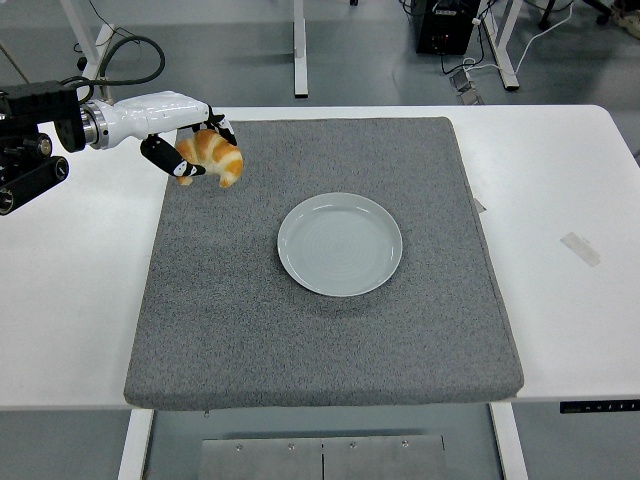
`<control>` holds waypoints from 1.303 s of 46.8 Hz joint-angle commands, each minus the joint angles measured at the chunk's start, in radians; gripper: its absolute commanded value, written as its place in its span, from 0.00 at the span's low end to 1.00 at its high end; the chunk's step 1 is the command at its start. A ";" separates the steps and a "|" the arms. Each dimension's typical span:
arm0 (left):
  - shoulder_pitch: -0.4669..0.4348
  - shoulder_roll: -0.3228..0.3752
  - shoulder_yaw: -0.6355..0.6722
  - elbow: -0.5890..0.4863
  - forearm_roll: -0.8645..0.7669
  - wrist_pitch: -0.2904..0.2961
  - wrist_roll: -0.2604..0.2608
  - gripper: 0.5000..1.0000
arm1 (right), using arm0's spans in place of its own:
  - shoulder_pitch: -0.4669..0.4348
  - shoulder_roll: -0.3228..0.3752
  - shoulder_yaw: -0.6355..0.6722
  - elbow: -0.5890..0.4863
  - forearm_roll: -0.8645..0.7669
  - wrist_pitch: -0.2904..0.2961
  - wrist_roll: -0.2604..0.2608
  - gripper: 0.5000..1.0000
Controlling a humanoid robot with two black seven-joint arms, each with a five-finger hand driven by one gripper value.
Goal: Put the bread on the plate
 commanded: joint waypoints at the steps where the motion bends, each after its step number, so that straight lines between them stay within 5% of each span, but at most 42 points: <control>1: -0.033 0.020 -0.002 -0.019 0.000 -0.005 0.001 0.23 | 0.000 0.000 0.000 0.000 0.000 0.000 0.000 1.00; 20: -0.182 0.024 -0.019 -0.020 -0.060 -0.096 0.000 0.24 | 0.000 0.000 0.000 0.000 0.000 0.000 0.000 1.00; 42: -0.225 -0.009 -0.026 -0.049 -0.052 -0.099 -0.003 0.24 | 0.000 0.000 0.000 0.000 0.000 0.000 0.000 1.00; 61: -0.225 -0.132 -0.031 -0.056 -0.058 -0.082 -0.004 0.25 | 0.000 0.000 0.000 0.000 0.000 0.000 0.000 1.00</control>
